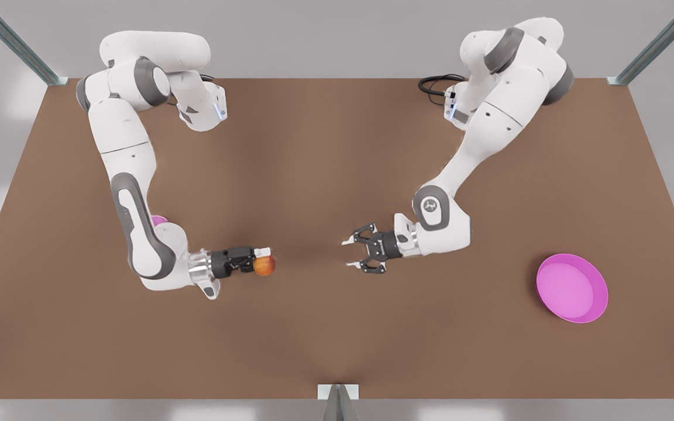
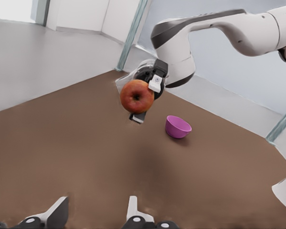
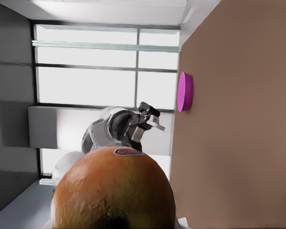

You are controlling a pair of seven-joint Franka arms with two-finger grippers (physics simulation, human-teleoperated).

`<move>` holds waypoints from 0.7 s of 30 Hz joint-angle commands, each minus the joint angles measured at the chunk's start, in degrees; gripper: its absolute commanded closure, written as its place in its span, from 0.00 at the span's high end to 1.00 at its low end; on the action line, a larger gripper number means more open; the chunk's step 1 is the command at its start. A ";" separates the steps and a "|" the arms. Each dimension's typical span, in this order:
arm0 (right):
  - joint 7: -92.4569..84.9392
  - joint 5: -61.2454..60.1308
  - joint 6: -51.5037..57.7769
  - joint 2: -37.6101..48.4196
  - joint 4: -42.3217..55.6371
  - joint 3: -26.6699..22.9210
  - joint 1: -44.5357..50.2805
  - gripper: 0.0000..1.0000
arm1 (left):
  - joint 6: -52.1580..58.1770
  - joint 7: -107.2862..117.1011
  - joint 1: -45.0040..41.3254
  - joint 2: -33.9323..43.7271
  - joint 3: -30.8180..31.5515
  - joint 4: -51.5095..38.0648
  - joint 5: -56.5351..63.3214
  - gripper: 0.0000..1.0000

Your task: Use the left arm to pick up the apple from the plate, transfer it to the gripper of the right arm, and then use the right arm to place it into the bowl

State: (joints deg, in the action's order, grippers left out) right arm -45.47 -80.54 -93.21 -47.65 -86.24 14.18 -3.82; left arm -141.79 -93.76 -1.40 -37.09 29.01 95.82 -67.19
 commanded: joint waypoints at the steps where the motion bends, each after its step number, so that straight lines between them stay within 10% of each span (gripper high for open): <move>1: 0.29 3.37 3.12 0.10 0.02 -0.03 -1.80 0.62 | -0.70 24.30 3.78 4.83 -3.43 1.57 26.30 1.00; 9: 0.29 13.30 10.67 0.54 0.11 0.41 -11.47 0.62 | 39.66 81.87 5.62 11.16 -13.98 -19.52 74.57 1.00; 15: -2.34 21.47 16.39 0.54 0.11 0.41 -18.85 0.62 | 49.68 95.25 -0.27 30.23 -28.75 -12.15 69.57 1.00; 21: -5.86 28.94 22.46 0.54 0.46 0.41 -25.71 0.62 | 50.65 95.25 -0.35 26.37 -28.66 -13.38 69.22 1.00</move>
State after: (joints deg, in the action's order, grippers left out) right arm -47.13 -54.88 -75.21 -47.18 -85.85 14.54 -28.96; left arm -95.29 -36.10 -1.56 -10.65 0.40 82.45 2.19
